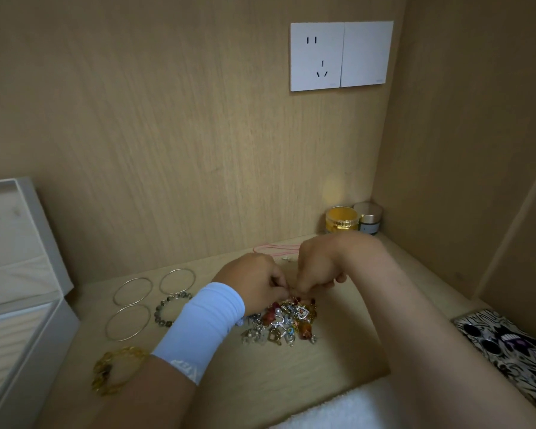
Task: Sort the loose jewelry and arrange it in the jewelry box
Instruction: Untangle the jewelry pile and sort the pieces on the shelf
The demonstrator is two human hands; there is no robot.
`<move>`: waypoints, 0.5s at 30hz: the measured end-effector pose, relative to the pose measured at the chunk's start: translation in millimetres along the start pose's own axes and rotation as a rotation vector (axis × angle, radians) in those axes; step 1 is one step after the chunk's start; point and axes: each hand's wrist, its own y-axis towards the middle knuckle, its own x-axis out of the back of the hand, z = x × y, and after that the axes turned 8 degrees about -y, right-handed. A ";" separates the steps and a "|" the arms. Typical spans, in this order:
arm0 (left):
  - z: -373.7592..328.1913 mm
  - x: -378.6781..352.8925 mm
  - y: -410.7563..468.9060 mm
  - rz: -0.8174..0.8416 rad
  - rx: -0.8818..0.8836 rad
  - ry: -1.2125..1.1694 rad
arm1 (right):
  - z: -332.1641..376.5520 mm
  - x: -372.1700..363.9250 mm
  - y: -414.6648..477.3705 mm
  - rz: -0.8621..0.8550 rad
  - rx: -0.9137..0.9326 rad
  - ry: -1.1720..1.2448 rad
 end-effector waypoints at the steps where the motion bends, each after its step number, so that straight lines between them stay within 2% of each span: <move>1: 4.5 1.7 -1.6 0.001 0.014 -0.016 | -1.9 2.0 -0.9 -0.023 0.013 0.033; 5: 12.0 8.4 -6.1 0.010 0.014 -0.010 | -9.2 5.5 -1.3 -0.129 0.053 0.054; 11: -0.1 2.8 2.1 -0.001 -0.056 0.058 | -3.4 -2.9 5.2 -0.053 0.029 0.036; 15: -2.1 -1.3 6.4 -0.087 -0.124 0.200 | 1.0 -7.2 7.8 -0.106 0.025 0.037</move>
